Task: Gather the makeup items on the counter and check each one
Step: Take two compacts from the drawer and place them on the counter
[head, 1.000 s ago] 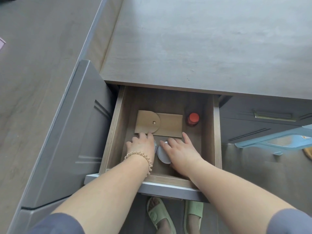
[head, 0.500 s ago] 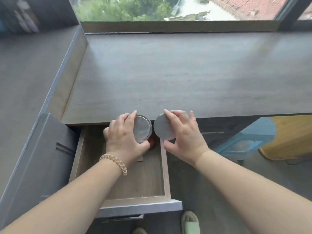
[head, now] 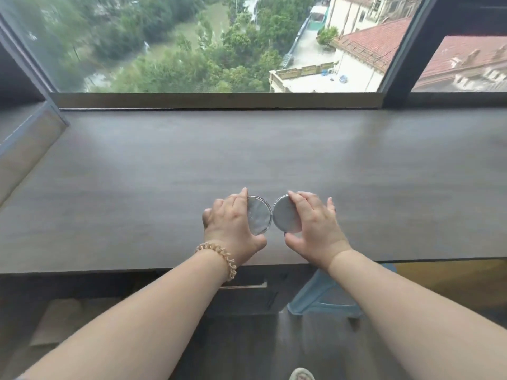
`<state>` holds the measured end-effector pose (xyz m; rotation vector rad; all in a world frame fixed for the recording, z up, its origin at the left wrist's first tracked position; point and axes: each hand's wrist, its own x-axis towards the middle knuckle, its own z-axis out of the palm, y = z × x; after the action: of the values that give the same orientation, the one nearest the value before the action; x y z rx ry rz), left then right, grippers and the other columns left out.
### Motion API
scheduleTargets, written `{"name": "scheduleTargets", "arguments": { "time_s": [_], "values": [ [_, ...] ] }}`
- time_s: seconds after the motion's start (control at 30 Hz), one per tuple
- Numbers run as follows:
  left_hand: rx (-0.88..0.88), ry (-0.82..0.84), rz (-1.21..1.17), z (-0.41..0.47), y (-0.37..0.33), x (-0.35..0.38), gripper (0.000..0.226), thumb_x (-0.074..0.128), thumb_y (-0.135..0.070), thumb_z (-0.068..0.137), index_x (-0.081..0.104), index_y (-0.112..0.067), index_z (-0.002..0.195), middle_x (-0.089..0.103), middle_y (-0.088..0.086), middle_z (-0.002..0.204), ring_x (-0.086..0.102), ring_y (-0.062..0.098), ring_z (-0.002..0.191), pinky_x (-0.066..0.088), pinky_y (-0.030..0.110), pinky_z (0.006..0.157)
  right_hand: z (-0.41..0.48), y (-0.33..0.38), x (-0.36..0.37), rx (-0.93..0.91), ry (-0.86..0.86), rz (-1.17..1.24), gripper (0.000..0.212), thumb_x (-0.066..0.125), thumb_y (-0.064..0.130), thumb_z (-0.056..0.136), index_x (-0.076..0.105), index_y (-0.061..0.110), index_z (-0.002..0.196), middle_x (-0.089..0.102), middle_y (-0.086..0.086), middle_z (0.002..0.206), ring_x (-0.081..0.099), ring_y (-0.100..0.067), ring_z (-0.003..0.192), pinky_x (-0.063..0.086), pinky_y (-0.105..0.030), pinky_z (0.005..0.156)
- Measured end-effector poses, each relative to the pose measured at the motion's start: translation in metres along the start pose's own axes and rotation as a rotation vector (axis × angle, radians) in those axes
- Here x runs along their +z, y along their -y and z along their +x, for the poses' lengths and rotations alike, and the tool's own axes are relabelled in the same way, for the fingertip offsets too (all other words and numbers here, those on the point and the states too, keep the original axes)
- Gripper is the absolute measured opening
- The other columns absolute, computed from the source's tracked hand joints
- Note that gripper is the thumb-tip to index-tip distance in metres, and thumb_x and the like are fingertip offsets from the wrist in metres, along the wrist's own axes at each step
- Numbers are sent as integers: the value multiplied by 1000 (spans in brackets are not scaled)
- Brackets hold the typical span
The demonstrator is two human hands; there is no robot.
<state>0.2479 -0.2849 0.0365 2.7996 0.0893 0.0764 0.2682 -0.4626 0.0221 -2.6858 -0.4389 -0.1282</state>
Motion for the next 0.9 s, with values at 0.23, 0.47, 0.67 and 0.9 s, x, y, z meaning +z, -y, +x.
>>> {"name": "scheduleTargets", "arguments": {
  "time_s": [0.23, 0.47, 0.67, 0.9],
  "values": [
    [-55, 126, 48, 49, -77, 50, 91, 58, -51, 73, 14, -22, 148, 30, -6, 148, 26, 19, 134, 21, 37, 104, 33, -98, -16, -3, 213, -106, 74, 58, 31, 85, 18, 28, 147, 18, -2, 154, 18, -18, 142, -9, -53, 113],
    [-124, 190, 98, 79, -94, 72, 90, 55, -49, 77, 11, -17, 149, 28, -2, 147, 27, 22, 131, 21, 39, 105, 56, -126, -6, 1, 260, -104, 73, 53, 31, 89, 12, 25, 149, 11, -6, 156, 14, -20, 143, -11, -50, 114],
    [-91, 197, 97, 93, -102, 87, 91, 56, -49, 76, 11, -17, 149, 28, -1, 148, 27, 23, 131, 20, 38, 105, 61, -143, -2, 48, 265, -100, 71, 50, 34, 89, 12, 25, 148, 10, -5, 156, 14, -20, 143, -11, -48, 114],
    [-128, 197, 68, 94, -105, 99, 95, 55, -51, 76, 4, -18, 150, 16, -1, 156, 19, 21, 138, 19, 41, 108, 59, -152, 2, 53, 277, -112, 70, 47, 42, 90, 12, 28, 149, 5, -5, 159, 2, -23, 146, -9, -49, 114]
  ]
}}
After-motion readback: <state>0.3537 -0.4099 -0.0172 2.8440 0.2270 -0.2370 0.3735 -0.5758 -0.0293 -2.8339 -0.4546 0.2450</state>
